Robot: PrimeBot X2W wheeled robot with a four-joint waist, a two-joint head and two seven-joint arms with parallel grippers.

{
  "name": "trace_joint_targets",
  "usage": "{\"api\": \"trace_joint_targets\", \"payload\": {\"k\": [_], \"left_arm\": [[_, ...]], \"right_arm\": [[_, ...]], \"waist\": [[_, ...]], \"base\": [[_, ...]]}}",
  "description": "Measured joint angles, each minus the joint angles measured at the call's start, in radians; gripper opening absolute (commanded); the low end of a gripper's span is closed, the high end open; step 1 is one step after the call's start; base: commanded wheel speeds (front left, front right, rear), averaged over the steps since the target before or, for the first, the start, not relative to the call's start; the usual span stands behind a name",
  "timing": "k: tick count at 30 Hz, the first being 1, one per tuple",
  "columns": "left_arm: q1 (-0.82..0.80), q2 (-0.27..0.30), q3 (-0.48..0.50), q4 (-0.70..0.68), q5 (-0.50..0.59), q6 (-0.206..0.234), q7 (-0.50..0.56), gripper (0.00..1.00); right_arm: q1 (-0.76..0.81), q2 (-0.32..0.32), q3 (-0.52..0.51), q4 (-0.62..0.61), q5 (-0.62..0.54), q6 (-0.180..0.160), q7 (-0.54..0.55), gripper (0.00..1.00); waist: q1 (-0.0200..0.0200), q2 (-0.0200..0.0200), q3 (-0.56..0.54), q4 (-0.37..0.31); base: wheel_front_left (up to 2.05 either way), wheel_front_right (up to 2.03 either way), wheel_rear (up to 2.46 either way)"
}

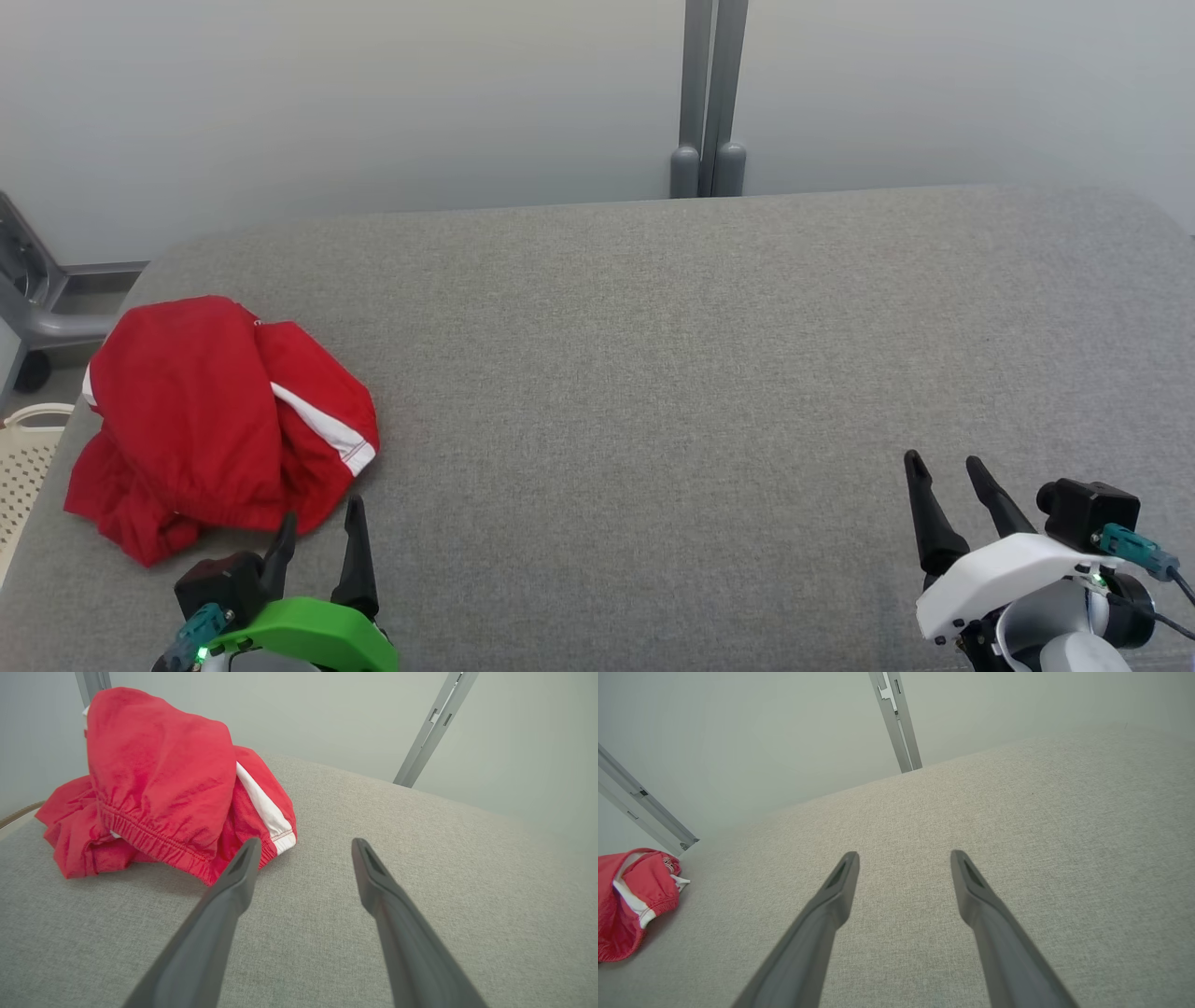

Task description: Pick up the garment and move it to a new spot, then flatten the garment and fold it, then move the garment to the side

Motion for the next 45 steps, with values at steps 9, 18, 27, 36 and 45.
{"api": "trace_joint_targets", "payload": {"k": [9, 18, 27, 36, 45], "left_arm": [[0.000, 0.003, -0.013, 0.016, 0.078, 0.000, -0.021, 1.00], [0.000, 0.003, -0.028, 0.024, 0.144, -0.002, -0.040, 1.00], [0.000, 0.002, -0.032, 0.046, 0.211, 0.007, -0.061, 1.00], [0.001, 0.002, -0.042, 0.056, 0.270, 0.011, -0.079, 1.00], [0.001, 0.000, -0.044, 0.077, 0.315, 0.024, -0.093, 1.00]], "right_arm": [[-0.002, -0.001, 0.004, 0.008, -0.088, 0.001, -0.011, 1.00], [-0.007, -0.002, 0.017, 0.018, -0.161, 0.001, -0.020, 1.00], [-0.007, -0.002, 0.016, 0.024, -0.245, 0.003, -0.030, 1.00], [-0.008, -0.003, 0.026, 0.028, -0.315, 0.003, -0.034, 1.00], [-0.010, -0.004, 0.032, 0.035, -0.378, 0.005, -0.038, 1.00]], "waist": [[0.0000, 0.0000, -0.008, -0.001], [0.0000, 0.0000, -0.015, -0.002], [0.0000, 0.0000, -0.022, -0.001], [0.0000, 0.0000, -0.028, -0.004], [0.0000, 0.0000, -0.034, -0.002]], "base": [[0.00, 0.00, 0.00], [0.00, 0.00, 0.00], [0.00, 0.00, 0.00], [0.00, 0.00, 0.00], [0.00, 0.00, 0.00]]}}
